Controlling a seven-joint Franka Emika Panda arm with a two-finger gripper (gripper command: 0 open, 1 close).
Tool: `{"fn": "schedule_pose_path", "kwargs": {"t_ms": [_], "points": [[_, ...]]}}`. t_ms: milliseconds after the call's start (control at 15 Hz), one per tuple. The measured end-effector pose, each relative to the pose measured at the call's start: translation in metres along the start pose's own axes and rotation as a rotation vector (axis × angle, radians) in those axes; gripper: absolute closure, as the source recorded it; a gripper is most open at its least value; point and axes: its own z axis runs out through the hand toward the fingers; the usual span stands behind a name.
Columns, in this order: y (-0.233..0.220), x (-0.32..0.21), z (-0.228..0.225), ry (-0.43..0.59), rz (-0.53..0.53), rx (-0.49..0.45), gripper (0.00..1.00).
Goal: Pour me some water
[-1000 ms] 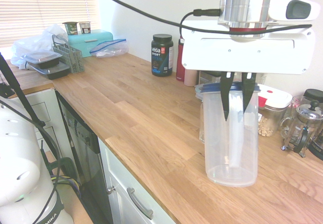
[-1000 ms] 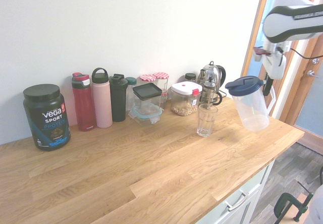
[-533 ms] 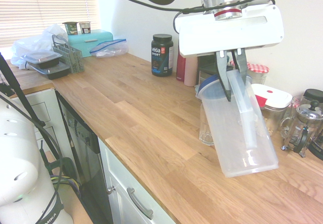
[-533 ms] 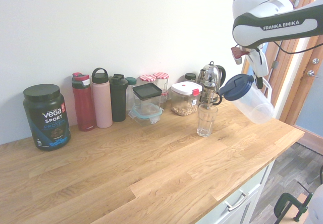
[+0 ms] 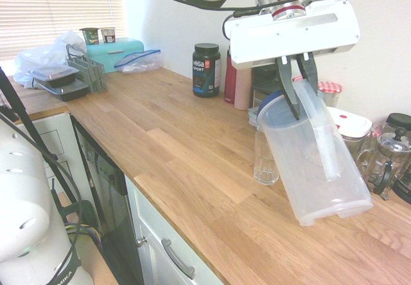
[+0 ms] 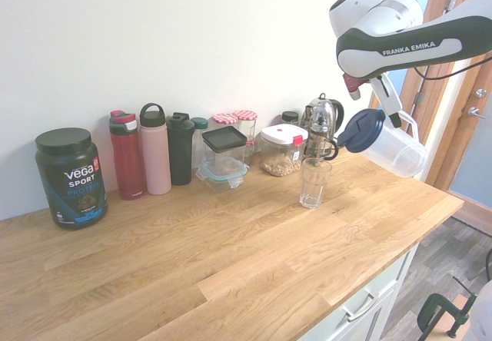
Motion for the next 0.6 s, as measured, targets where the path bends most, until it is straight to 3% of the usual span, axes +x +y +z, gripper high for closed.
{"fn": "schedule_pose_path", "kwargs": {"t_ms": [600], "points": [[-0.054,0.045,0.003,-0.016,-0.020,-0.001,1.00]]}}
